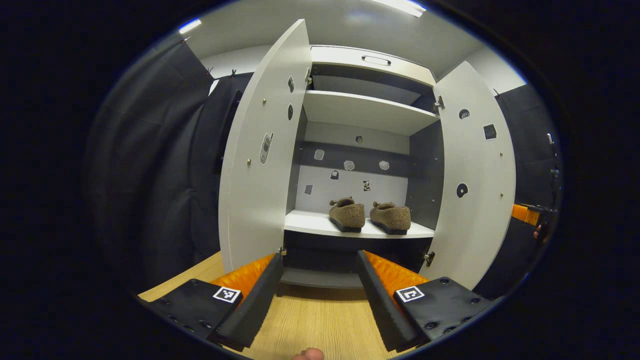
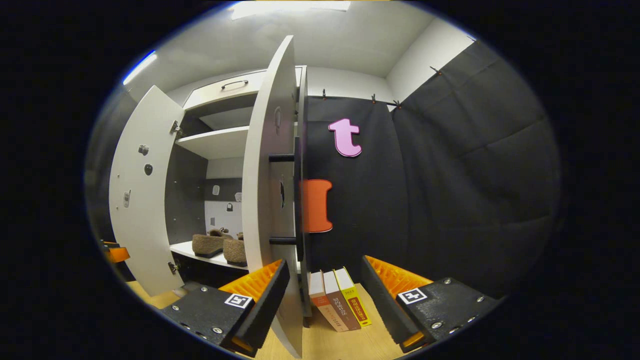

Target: Grab one shoe with the right hand and put it into the shoe cabinet, grab the other shoe with the left hand and put it into the shoe cabinet; then close the right door with the right hand and the left door with the left hand.

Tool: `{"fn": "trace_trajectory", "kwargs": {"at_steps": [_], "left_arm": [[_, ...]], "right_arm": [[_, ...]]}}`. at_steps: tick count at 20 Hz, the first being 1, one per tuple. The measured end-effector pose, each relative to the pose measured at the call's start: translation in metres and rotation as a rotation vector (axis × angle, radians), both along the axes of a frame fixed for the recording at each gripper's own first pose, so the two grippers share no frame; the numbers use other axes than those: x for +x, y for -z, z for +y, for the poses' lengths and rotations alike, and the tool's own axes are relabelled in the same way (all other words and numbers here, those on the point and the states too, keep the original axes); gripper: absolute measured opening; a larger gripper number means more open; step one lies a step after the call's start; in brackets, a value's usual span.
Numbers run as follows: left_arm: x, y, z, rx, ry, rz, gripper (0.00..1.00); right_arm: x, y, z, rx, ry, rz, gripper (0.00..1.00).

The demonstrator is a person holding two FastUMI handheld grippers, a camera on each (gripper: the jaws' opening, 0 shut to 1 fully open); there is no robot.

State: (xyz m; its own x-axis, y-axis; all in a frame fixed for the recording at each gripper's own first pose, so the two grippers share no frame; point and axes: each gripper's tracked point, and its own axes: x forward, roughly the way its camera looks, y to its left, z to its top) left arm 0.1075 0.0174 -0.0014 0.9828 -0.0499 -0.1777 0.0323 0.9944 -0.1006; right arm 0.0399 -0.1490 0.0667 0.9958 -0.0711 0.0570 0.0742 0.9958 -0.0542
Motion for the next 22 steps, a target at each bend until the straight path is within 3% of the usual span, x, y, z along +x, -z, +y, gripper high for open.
{"fn": "trace_trajectory", "kwargs": {"at_steps": [22], "left_arm": [[-0.008,0.002,0.002,-0.002,0.051,0.007,0.97]], "right_arm": [[0.029,0.018,0.107,0.063,-0.207,0.022,0.90]]}}
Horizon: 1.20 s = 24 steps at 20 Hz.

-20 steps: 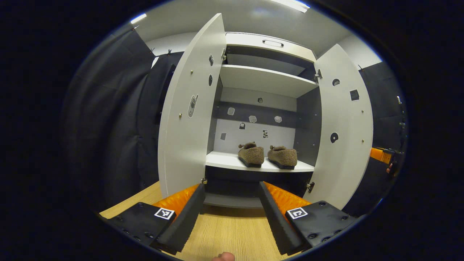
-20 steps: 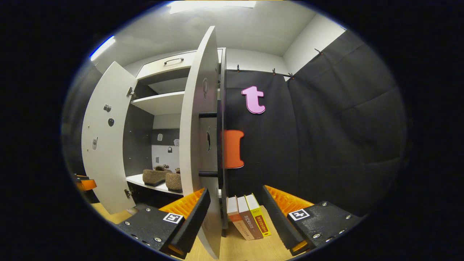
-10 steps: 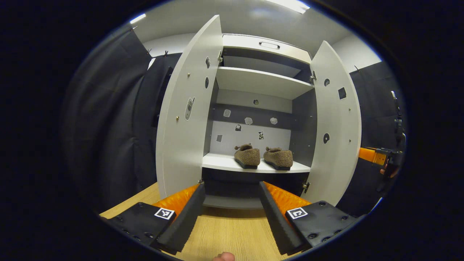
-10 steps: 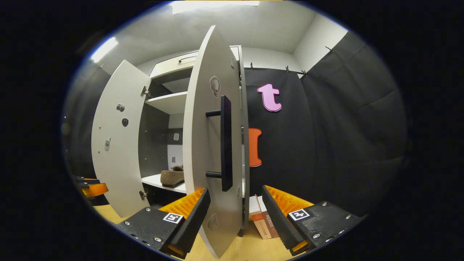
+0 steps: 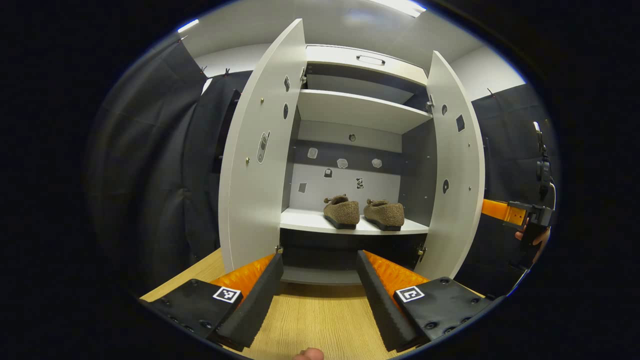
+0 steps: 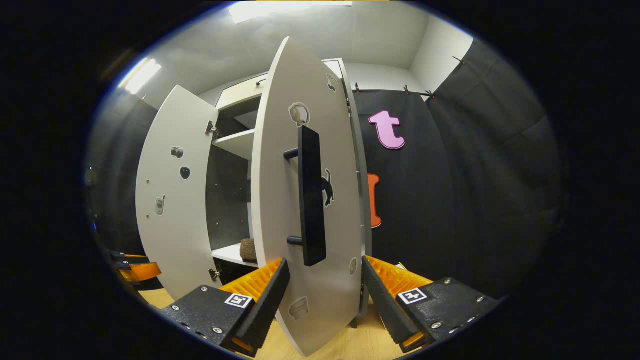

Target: Grab one shoe with the right hand and put it into the shoe cabinet, grab the other shoe with the left hand and put it into the shoe cabinet; then close the right door with the right hand and the left door with the left hand.

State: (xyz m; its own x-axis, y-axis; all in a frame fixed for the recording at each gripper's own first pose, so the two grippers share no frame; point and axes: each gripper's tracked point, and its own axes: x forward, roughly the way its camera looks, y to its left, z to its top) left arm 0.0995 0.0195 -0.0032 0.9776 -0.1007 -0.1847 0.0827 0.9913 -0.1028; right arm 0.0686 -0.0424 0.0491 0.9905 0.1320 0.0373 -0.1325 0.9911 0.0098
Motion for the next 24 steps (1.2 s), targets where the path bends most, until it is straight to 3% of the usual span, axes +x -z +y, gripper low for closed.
{"fn": "trace_trajectory", "kwargs": {"at_steps": [7,17,24], "left_arm": [[-0.002,0.006,0.005,0.004,0.002,0.012,0.97],[-0.004,0.008,0.027,-0.016,-0.037,0.014,0.96],[-0.005,0.007,0.044,-0.020,-0.076,0.006,0.99]], "right_arm": [[0.014,0.008,0.028,0.006,-0.052,0.017,0.90],[0.072,0.026,0.081,0.014,-0.117,0.047,0.92],[0.099,0.036,0.092,0.028,-0.066,0.067,0.92]]}}
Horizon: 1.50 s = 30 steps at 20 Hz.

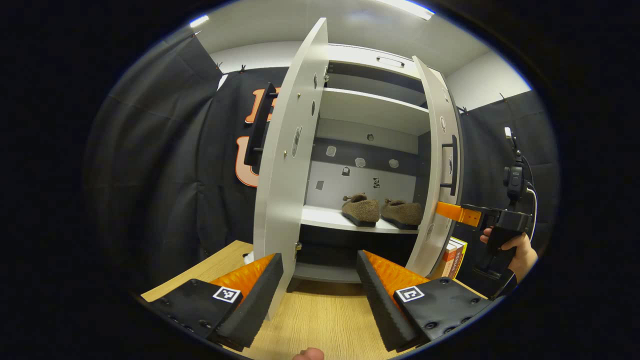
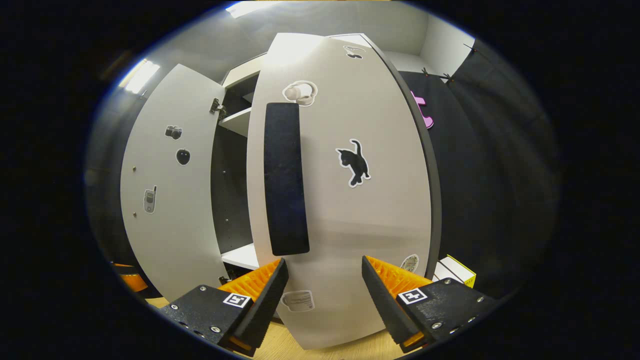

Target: Grab one shoe with the right hand and put it into the shoe cabinet, grab the other shoe with the left hand and put it into the shoe cabinet; then close the right door with the right hand and the left door with the left hand.

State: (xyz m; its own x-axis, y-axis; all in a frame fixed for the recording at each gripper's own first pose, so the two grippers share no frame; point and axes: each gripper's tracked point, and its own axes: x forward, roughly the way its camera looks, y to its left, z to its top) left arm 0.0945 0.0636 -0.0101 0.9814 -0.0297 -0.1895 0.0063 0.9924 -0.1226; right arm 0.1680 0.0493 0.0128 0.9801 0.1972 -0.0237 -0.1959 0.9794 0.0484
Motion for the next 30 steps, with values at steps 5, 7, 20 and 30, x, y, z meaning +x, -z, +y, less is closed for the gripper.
{"fn": "trace_trajectory", "kwargs": {"at_steps": [5,7,20,30], "left_arm": [[-0.001,-0.001,0.006,0.005,-0.014,-0.005,0.96],[0.000,-0.001,0.009,0.009,-0.017,-0.004,0.96],[0.002,-0.002,0.016,0.012,-0.035,-0.007,0.99],[-0.008,-0.016,0.058,0.024,-0.145,-0.024,0.94]], "right_arm": [[0.019,0.002,0.005,0.011,0.016,0.013,0.92],[0.028,0.002,0.011,-0.003,0.021,0.015,0.92],[0.060,0.003,0.042,-0.132,0.076,-0.009,0.91],[-0.020,-0.007,0.023,-0.131,0.060,-0.031,0.92]]}}
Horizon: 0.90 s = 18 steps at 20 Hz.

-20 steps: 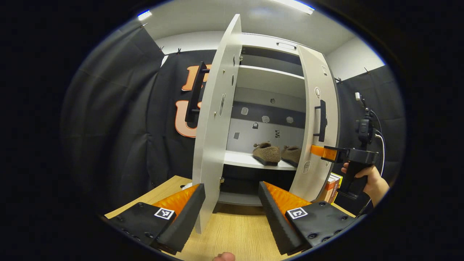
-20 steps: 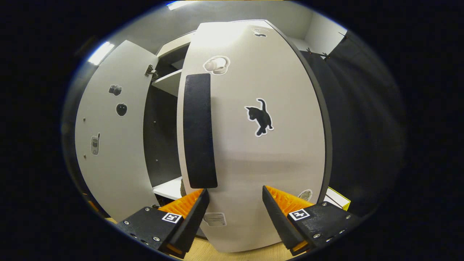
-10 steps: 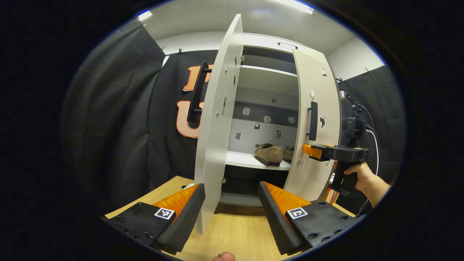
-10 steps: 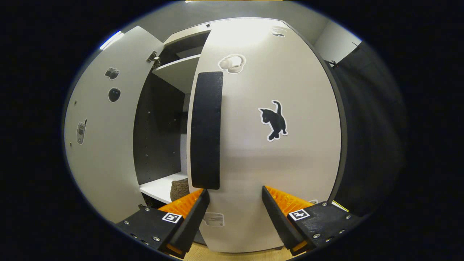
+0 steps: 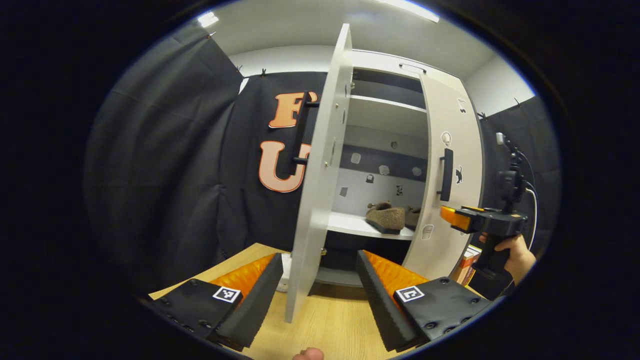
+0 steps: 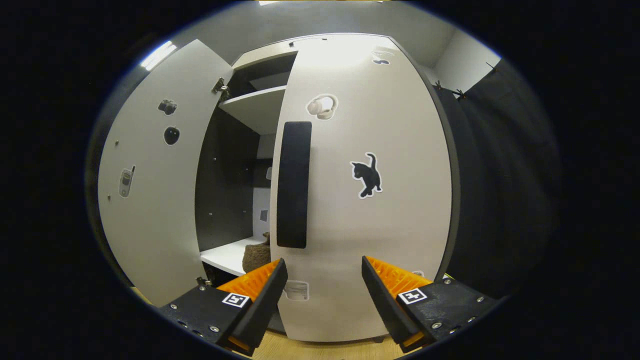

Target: Grab one shoe with the right hand and put it into the shoe cabinet, grab the other shoe with the left hand and put it into the shoe cabinet; then close the right door with the right hand and the left door with the left hand.

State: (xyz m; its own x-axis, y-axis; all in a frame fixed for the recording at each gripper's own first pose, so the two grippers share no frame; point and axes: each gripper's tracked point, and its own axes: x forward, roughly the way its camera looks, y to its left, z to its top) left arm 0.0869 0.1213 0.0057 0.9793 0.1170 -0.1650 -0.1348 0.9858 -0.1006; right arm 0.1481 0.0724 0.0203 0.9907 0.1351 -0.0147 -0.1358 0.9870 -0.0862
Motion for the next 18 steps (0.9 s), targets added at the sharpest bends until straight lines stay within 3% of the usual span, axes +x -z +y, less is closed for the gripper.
{"fn": "trace_trajectory", "kwargs": {"at_steps": [5,8,13,15,18], "left_arm": [[0.010,-0.035,0.066,0.055,-0.123,-0.029,0.94],[0.034,-0.049,0.092,0.067,-0.147,-0.027,0.96],[0.075,-0.068,0.110,0.050,-0.139,-0.068,0.94],[0.082,-0.070,0.109,0.031,-0.119,-0.075,0.97],[0.088,-0.070,0.103,0.025,-0.066,-0.078,0.92]], "right_arm": [[-0.063,0.004,-0.023,-0.002,0.005,-0.003,0.92],[-0.088,0.003,-0.031,-0.005,0.007,-0.002,0.92],[-0.105,0.001,-0.044,-0.009,0.023,0.003,0.93],[-0.108,0.000,-0.051,-0.005,0.035,-0.002,0.92],[-0.111,0.001,-0.060,-0.006,0.053,0.002,0.92]]}}
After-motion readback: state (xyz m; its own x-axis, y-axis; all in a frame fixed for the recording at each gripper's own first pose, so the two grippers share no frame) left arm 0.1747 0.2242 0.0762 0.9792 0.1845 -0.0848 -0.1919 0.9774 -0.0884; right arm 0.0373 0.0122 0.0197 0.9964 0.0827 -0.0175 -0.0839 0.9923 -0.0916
